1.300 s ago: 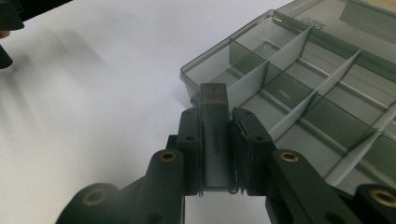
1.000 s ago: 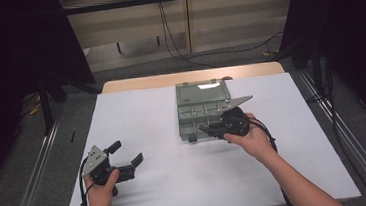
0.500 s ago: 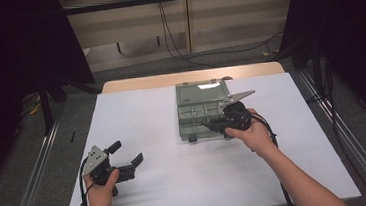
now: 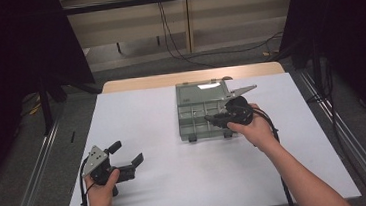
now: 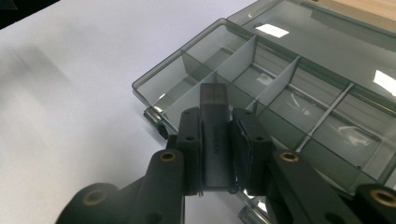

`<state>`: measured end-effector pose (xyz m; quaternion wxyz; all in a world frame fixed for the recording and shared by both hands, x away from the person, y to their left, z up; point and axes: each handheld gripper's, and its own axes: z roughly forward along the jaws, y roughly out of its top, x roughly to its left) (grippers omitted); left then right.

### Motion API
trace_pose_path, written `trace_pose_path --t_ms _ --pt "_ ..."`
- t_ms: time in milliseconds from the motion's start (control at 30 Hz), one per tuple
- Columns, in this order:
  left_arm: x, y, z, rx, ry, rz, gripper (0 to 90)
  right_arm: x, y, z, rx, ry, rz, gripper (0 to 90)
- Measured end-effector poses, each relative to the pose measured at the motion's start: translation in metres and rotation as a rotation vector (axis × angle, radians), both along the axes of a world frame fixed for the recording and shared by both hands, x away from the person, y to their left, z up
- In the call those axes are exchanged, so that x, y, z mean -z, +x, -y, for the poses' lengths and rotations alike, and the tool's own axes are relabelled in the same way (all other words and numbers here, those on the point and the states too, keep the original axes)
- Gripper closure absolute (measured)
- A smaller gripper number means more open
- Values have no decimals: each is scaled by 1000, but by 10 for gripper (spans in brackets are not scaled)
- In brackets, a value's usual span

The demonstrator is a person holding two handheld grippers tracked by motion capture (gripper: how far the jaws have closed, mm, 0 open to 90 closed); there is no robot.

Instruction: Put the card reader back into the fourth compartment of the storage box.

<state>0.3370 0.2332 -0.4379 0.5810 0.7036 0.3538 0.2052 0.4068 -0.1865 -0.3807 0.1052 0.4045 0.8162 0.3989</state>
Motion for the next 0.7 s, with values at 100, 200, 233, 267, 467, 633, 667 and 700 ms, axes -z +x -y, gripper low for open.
trace_pose_path --t_ms 100,200,233,267,467,633,667,700 --pt "0 0 0 1 -1 -1 32 1 2 2 8 0 -1 742" --pt "0 0 0 -1 -4 0 32 2 4 4 21 5 -5 743" --pt "0 0 0 -2 -4 0 32 2 5 5 25 6 -6 742" --pt "0 0 0 -1 -4 -1 32 2 5 6 32 8 -5 742" --pt "0 0 0 1 -2 0 32 1 10 12 64 6 -1 743" --pt "0 0 0 1 -4 1 32 0 15 17 88 5 -3 742" --pt "0 0 0 0 -8 1 32 0 16 18 95 4 -1 742" --pt "0 0 0 0 -5 1 32 0 16 19 97 1 -5 742"
